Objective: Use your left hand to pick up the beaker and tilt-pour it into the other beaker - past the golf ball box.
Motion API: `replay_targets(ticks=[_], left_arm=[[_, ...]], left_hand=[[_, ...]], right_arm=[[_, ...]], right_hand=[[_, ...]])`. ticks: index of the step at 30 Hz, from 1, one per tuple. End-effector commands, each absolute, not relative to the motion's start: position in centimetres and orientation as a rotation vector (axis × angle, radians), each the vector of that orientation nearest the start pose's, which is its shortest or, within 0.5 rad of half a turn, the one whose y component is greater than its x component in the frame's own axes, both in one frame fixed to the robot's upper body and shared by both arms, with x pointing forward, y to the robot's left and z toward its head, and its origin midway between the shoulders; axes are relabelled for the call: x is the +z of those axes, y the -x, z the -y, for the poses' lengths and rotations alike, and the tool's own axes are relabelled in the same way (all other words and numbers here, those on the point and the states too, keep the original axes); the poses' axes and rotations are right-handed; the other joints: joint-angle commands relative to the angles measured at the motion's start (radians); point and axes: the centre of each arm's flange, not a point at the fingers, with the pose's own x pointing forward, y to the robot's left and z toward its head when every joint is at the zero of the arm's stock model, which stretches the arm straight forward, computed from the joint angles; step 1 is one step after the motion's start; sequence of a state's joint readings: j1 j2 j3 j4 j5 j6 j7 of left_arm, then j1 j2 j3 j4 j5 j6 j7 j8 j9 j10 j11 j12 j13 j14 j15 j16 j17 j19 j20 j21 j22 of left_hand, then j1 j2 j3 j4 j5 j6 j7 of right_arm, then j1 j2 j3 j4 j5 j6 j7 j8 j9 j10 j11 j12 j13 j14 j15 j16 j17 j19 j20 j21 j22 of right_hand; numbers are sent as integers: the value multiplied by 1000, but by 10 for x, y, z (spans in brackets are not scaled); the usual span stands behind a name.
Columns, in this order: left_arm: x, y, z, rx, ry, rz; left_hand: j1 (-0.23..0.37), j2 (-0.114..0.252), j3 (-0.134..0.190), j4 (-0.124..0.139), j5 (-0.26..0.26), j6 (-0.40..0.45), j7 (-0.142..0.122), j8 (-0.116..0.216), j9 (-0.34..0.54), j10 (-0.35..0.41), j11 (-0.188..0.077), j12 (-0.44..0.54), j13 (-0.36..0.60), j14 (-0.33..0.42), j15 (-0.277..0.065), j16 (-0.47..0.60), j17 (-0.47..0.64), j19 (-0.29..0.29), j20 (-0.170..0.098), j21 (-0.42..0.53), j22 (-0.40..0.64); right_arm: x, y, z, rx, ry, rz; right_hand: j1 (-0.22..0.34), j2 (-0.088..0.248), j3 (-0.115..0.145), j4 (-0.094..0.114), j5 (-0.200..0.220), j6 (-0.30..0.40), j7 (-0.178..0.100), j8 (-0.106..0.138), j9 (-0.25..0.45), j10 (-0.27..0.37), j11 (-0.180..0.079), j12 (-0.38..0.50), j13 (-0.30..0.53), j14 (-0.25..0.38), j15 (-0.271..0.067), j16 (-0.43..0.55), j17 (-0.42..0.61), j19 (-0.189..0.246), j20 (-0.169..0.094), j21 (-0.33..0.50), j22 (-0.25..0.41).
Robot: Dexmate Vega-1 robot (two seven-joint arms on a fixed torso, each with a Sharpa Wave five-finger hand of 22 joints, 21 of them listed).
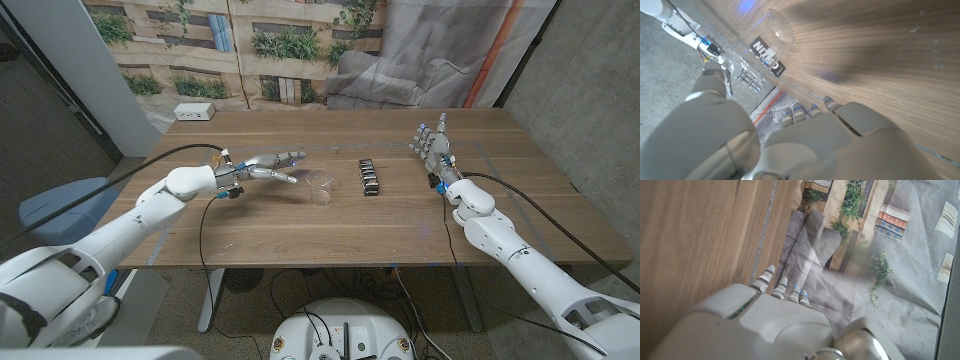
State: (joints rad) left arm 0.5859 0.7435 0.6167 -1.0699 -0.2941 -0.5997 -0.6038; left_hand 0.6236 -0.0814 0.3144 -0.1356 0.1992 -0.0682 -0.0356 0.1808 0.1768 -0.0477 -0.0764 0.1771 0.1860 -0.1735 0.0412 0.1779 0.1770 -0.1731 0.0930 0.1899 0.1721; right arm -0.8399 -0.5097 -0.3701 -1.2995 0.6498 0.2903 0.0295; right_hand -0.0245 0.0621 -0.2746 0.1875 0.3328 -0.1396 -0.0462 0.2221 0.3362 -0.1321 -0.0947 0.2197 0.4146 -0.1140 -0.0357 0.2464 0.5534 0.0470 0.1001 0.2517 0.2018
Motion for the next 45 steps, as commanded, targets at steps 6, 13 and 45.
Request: replay_targets(ticks=[6,13,45], left_arm=[[-7,-645,-323,-627,-658,603],[-11,-639,-324,-530,-561,614],[-40,-629,-320,-300,-224,591]], left_hand=[[-21,20,5,12,-3,-1,-2,7,2,-15,1,6,0,-40,14,6,0,-112,6,13,3],[-37,32,5,17,-6,9,-3,10,2,-13,2,10,0,-30,8,9,-1,-99,-8,15,3],[-157,153,15,71,-20,59,4,14,1,11,7,21,-3,14,-21,16,4,-36,-62,16,1]], right_arm=[[-27,-653,290,206,-42,594],[-27,-653,290,206,-42,594],[-27,-653,290,206,-42,594]], right_hand=[[2,90,-6,1,6,-7,-2,5,2,-4,-1,6,5,-4,-19,3,2,-3,5,7,5],[3,90,-6,1,6,-9,-1,5,2,-3,0,6,5,-4,-20,3,2,-3,6,7,5],[3,90,-6,1,6,-7,-2,6,2,-4,-1,6,5,-5,-20,3,2,-3,6,7,5]])
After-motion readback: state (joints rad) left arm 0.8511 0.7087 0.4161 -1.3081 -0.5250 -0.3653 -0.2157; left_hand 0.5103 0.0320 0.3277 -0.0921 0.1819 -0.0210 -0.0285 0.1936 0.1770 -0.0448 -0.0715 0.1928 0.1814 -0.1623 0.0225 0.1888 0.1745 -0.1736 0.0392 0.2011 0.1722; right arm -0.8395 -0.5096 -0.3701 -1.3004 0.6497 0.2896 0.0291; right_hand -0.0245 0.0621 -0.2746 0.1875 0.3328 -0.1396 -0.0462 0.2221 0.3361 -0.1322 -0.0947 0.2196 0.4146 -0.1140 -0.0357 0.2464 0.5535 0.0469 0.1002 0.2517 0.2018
